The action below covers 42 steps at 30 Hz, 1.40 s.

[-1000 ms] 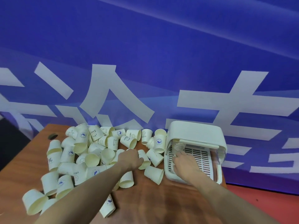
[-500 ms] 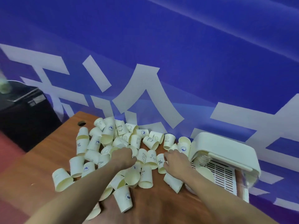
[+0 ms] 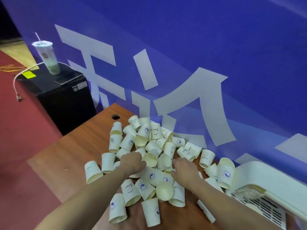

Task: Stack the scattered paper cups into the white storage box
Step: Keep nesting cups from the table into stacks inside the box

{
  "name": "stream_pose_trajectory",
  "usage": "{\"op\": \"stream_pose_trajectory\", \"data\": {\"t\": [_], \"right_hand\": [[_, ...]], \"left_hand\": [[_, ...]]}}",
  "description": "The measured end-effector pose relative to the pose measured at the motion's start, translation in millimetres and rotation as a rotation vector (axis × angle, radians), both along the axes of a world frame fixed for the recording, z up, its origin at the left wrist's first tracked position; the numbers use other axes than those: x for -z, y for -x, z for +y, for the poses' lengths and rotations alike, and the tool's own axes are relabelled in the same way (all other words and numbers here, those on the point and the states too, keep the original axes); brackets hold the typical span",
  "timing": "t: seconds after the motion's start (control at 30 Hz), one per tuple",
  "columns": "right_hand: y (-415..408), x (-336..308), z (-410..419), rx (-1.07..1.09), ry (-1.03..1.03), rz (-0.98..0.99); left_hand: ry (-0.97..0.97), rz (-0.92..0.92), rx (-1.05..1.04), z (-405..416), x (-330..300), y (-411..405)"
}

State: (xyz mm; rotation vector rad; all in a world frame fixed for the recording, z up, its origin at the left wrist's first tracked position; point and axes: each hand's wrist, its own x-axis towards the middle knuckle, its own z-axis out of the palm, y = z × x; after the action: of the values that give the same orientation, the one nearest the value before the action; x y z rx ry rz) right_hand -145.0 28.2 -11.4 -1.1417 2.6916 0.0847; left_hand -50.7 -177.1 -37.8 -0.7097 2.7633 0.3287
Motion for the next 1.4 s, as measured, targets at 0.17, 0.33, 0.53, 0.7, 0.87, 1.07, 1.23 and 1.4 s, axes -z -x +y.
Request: {"op": "stream_pose_trajectory", "data": {"t": [0.17,0.33,0.53,0.7,0.87,1.07,1.23,1.4], "right_hand": [[12.2,14.1,-33.5,0.08,0.028,-0.077],[24.3,38.4,-42.6,0.144,0.011,-0.14],[37.5,66.7,-45.1,0.16,0.018,-0.192],[44.8,84.1,-49.3,0.123,0.02,-0.211],[47.6,83.6,-48.3,0.123,0.068,-0.189],[45.2,64.1,-36.3,0.157,0.114,-0.142],[41.3,33.8,-17.3,0.205,0.163,-0.076],[30.7,0.9,15.9,0.267,0.207,-0.007]], "left_hand": [[-0.051,-0.023,-0.026,-18.8,15.9,10.8],[-0.086,-0.031,0.0,-29.3,34.2,32.6],[-0.016,-0.031,0.115,-32.8,51.4,54.0],[0.074,-0.042,0.221,-33.4,57.8,62.1],[0.127,-0.021,0.292,-34.8,58.4,67.0],[0.158,0.019,0.321,-26.3,44.6,64.6],[0.185,0.052,0.329,-14.4,14.3,61.4],[0.164,0.101,0.309,14.8,-15.3,62.3]]}}
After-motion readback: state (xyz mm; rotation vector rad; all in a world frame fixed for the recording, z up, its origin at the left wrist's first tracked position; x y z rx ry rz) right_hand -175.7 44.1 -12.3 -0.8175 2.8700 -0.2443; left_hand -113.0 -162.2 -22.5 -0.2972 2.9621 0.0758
